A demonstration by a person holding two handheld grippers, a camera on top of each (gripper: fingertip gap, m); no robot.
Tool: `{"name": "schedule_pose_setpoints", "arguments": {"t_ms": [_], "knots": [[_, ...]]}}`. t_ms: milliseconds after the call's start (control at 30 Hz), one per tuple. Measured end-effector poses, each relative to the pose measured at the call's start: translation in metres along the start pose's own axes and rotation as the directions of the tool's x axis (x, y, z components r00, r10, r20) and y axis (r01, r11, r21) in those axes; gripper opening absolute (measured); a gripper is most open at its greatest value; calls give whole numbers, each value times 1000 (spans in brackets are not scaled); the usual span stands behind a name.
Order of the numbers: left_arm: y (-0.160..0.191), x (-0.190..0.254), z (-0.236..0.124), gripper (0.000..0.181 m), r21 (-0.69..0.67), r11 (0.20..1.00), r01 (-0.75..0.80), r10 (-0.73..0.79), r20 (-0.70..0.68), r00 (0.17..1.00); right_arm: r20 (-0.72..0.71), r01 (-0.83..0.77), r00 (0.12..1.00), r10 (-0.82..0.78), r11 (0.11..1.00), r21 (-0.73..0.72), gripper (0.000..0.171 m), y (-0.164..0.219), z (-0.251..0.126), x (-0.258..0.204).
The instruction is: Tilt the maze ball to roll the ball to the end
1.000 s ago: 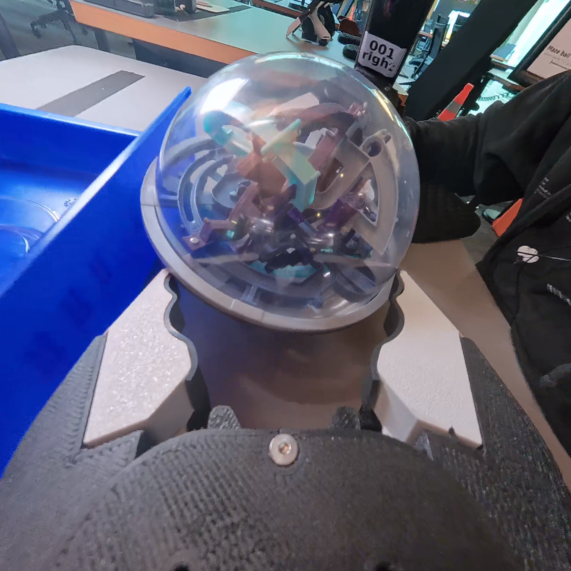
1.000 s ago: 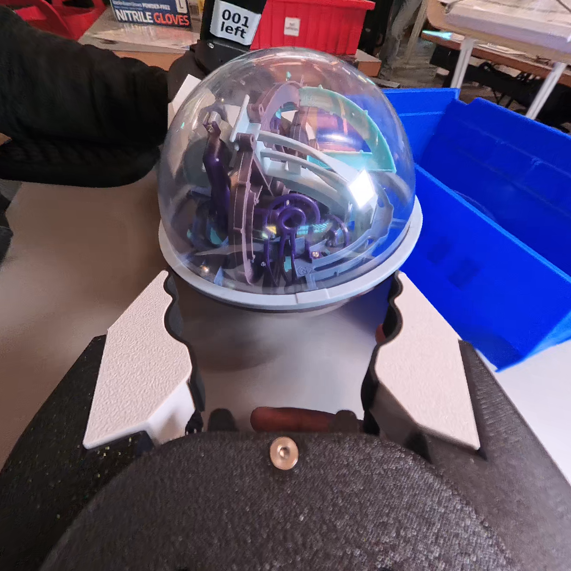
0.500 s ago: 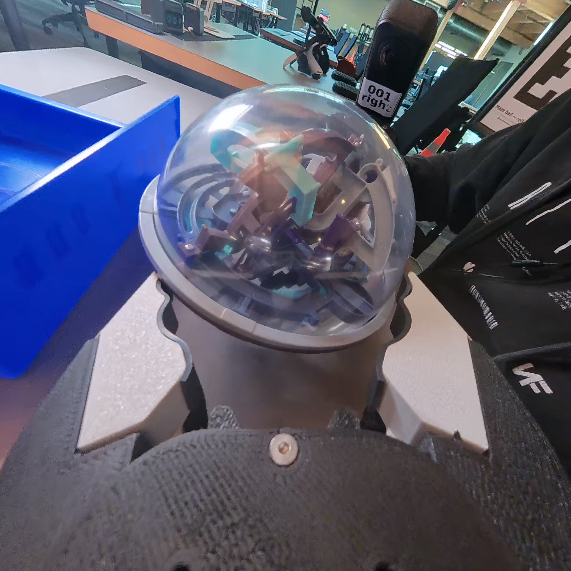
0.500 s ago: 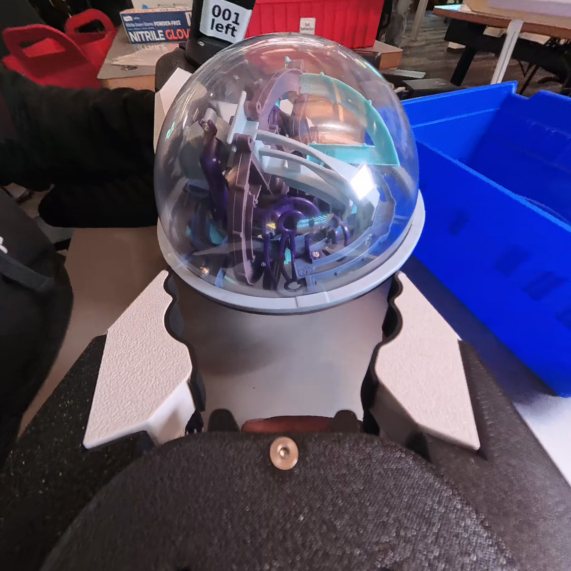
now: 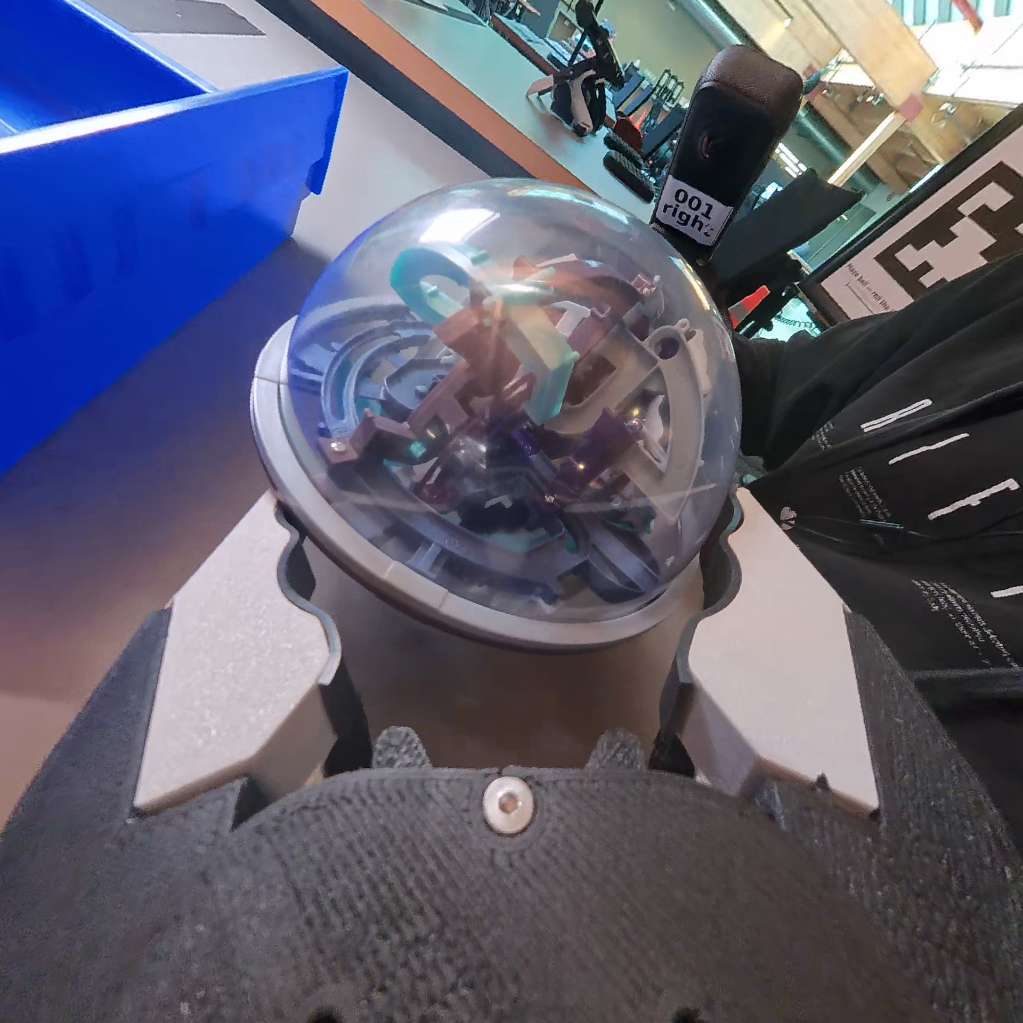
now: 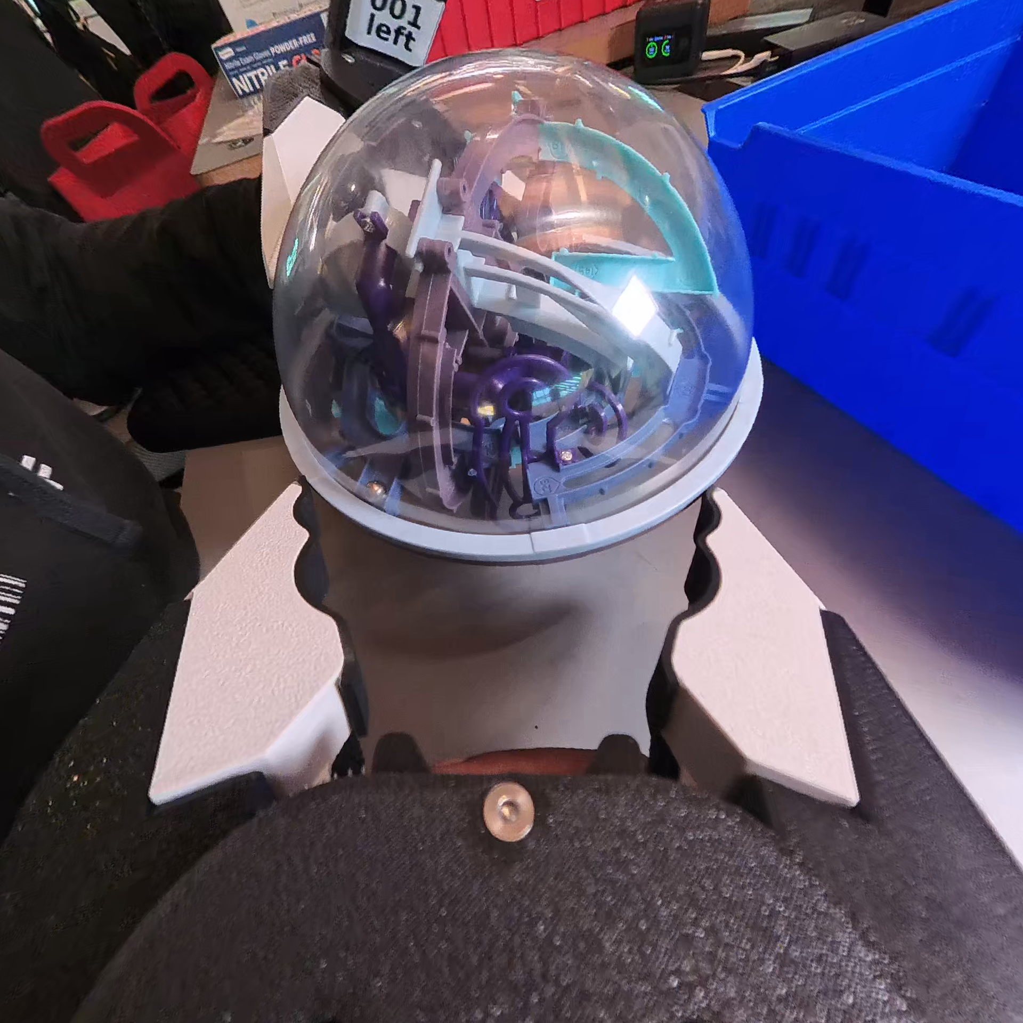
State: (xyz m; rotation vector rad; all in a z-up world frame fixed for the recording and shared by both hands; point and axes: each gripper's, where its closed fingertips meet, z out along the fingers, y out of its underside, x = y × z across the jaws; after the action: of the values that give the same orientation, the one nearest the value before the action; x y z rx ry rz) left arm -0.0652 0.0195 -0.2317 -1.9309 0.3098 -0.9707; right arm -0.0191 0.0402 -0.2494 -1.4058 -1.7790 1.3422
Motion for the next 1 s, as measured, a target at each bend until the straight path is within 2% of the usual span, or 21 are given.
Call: {"name": "schedule_pose_setpoints", "arguments": {"t_ms": [300, 467, 667, 833, 1000], "knots": [[3, 2, 4, 145, 10, 1000, -29, 29, -34, 999, -38, 61, 997, -60, 998, 4, 132, -2, -5, -1], [4, 3, 6, 145, 6, 999, 50, -50, -65, 997, -22, 6, 1000, -6, 1000, 4, 132, -4, -8, -2], [4, 3, 5, 145, 5, 999, 40, -40, -57, 998, -21, 12, 1000, -12, 1000, 6, 131, -3, -8, -2], [1, 5, 2, 145, -37, 999, -1, 1, 1, 1000, -14, 9, 1000, -9, 1000, -10, 131, 2, -3, -4], [3, 8, -8, 144, -54, 998, -21, 20, -21, 1000, -6, 22, 1000, -22, 1000, 1, 125, 1, 0, -11]]}}
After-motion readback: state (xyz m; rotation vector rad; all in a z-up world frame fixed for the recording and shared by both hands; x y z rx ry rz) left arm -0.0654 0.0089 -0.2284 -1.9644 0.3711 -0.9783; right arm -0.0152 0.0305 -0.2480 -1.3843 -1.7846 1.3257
